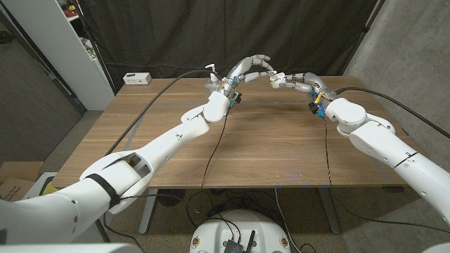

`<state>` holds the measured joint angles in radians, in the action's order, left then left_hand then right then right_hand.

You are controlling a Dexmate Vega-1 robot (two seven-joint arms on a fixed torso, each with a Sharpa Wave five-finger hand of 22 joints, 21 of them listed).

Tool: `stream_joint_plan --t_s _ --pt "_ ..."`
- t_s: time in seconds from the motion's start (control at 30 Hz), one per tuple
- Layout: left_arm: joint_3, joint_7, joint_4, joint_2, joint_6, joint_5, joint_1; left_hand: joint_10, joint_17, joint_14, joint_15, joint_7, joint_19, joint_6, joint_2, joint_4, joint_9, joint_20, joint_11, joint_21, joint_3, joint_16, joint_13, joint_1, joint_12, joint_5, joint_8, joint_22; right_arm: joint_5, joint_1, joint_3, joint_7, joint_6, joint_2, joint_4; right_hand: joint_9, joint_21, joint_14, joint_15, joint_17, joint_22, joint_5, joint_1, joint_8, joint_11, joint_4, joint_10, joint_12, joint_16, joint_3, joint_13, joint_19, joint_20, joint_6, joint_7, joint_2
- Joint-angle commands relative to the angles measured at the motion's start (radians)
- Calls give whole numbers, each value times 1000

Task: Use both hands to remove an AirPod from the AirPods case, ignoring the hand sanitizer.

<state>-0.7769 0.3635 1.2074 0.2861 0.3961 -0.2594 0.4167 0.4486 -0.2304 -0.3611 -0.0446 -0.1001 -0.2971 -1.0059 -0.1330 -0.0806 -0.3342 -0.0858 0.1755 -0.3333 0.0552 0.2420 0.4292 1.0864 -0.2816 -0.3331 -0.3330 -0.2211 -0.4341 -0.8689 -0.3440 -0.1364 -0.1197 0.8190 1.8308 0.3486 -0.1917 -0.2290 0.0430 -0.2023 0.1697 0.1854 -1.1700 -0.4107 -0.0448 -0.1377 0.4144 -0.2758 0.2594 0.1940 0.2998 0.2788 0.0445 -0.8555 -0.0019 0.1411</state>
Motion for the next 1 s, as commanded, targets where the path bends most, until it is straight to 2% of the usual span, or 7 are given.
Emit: stream_joint_plan --t_s 0.03,0.13,0.27,0.4,0.63,0.87,1.0 --pt "28 -72 93 31 -56 52 42 -6 -3 0 -114 -3 -3 -9 -6 -2 -49 -2 -16 -7 -7 -2 6 12 0 -7 -9 -5 35 -4 -4 -44 -40 6 8 196 -3 -9 80 -3 3 9 -4 -44 4 1 12 5 6 -5 2 3 3 -38 -31 10" --pt "39 -105 167 57 -142 56 61 -25 -5 34 -97 -5 30 -5 -5 0 -60 -23 -17 4 -13 -16 7 15 9 -8 -12 -5 48 -8 -4 -59 -46 8 14 196 -4 -10 78 -3 3 9 -4 -44 -4 1 12 5 6 -6 3 3 4 -41 -31 10" --pt "45 -168 254 93 -266 58 69 -87 1 103 -65 -9 96 -4 -2 1 -77 -57 -46 32 -26 -43 2 25 37 -8 -18 4 54 -12 2 -71 -46 7 19 195 -4 -10 80 -4 3 9 -4 -42 -4 2 11 6 6 -6 3 3 3 -40 -33 10" --pt "42 -230 308 118 -357 68 64 -132 9 170 -44 -11 142 -9 -1 2 -82 -66 -60 57 -36 -61 -7 31 58 -9 -20 14 64 -17 6 -86 -48 6 26 195 -4 -11 80 -4 3 9 -3 -42 -3 2 12 7 6 -6 3 4 4 -43 -33 10" --pt "-11 -323 332 135 -482 31 13 -188 27 268 -13 -11 212 -13 0 4 -82 -87 -73 97 -51 -71 -26 41 78 -9 -15 29 66 -28 17 -100 -45 2 32 198 -3 -11 80 -4 3 9 -3 -40 -5 3 11 8 6 -7 4 2 3 -39 -34 10" --pt "-54 -405 274 118 -493 45 -45 -233 39 343 10 -11 251 -22 0 4 -75 -95 -90 120 -62 -75 -43 48 88 -10 -10 35 66 -44 30 -112 -37 2 38 198 -3 -11 79 -4 3 9 -4 -39 -1 2 12 9 5 -7 4 2 4 -40 -33 11" --pt "-108 -472 272 112 -569 -2 -96 -263 46 388 24 -10 277 -32 -1 5 -69 -103 -93 133 -69 -76 -56 53 92 -10 -6 37 65 -53 36 -116 -32 1 40 198 -3 -11 80 -4 3 9 -4 -38 -3 2 13 10 5 -8 5 2 3 -39 -35 10"
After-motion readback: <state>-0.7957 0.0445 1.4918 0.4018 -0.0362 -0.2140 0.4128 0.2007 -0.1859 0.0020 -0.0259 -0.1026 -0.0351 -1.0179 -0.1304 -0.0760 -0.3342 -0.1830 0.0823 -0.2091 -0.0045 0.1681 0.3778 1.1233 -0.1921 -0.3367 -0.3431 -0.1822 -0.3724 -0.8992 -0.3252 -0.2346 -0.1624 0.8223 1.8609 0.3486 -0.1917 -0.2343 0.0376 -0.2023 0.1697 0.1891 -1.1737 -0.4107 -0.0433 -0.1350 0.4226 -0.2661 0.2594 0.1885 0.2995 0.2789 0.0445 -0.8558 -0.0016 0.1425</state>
